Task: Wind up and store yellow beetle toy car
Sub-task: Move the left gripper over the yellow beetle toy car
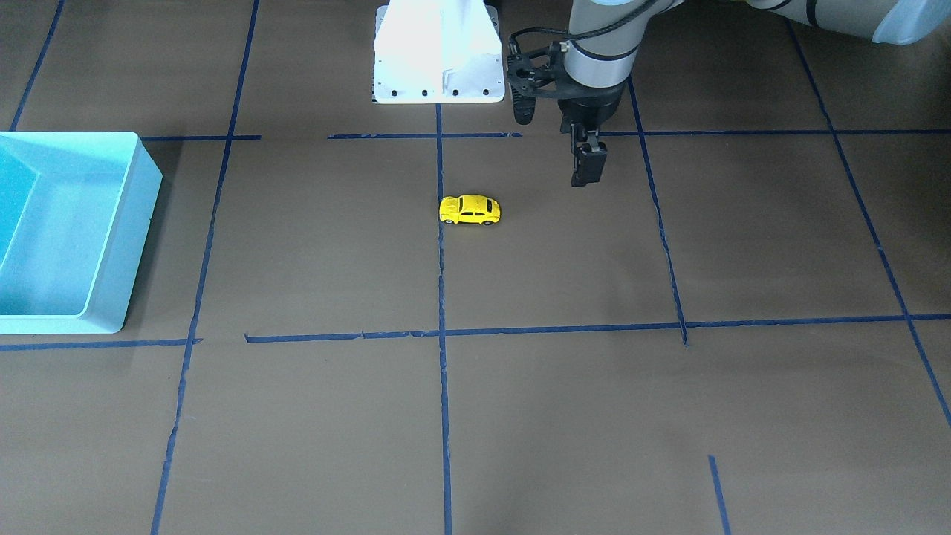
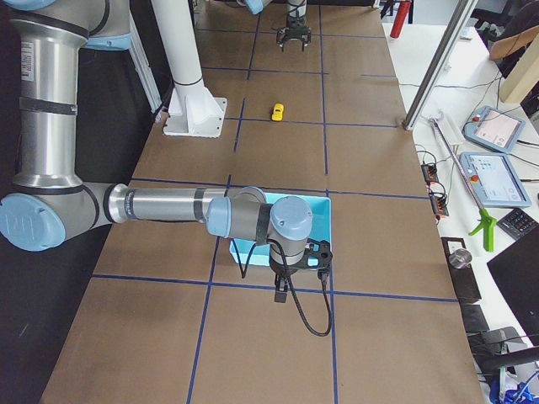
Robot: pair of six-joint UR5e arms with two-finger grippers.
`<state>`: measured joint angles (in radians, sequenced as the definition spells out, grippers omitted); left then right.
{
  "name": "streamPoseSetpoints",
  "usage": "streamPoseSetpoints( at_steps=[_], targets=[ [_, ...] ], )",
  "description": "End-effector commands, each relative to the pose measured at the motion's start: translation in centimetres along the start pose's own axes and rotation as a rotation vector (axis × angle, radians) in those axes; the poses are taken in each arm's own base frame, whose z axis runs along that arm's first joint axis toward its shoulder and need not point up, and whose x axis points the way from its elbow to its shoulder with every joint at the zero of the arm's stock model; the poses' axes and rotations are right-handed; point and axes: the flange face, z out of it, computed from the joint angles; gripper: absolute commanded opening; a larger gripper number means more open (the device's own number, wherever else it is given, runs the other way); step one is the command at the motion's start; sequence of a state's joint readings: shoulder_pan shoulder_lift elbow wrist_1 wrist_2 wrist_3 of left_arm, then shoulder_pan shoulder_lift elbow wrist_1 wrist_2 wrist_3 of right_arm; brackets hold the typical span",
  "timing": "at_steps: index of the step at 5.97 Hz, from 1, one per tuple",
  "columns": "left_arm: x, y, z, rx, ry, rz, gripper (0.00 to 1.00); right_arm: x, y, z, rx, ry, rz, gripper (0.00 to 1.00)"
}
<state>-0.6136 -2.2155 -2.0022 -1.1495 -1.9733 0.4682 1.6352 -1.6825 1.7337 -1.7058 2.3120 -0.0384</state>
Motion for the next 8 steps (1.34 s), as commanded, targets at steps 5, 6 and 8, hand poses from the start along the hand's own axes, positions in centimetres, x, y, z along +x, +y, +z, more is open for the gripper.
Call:
streamPoseSetpoints(
  at_steps=[5, 6, 8],
  targets=[
    [1.9, -13.9, 9.4, 0.026, -0.008, 0.082, 1.00, 0.2, 0.0, 0.2, -0.004, -0.001, 0.004, 1.00],
    [2.6, -14.7, 11.2, 0.028, -0.005, 0.057, 1.00, 0.2, 0.0, 0.2, -0.004, -0.001, 0.004, 1.00],
    [2.6, -15.0, 12.7, 0.009, -0.006, 0.053, 1.00, 0.2, 0.0, 0.2, -0.005, -0.001, 0.005, 1.00]
  ],
)
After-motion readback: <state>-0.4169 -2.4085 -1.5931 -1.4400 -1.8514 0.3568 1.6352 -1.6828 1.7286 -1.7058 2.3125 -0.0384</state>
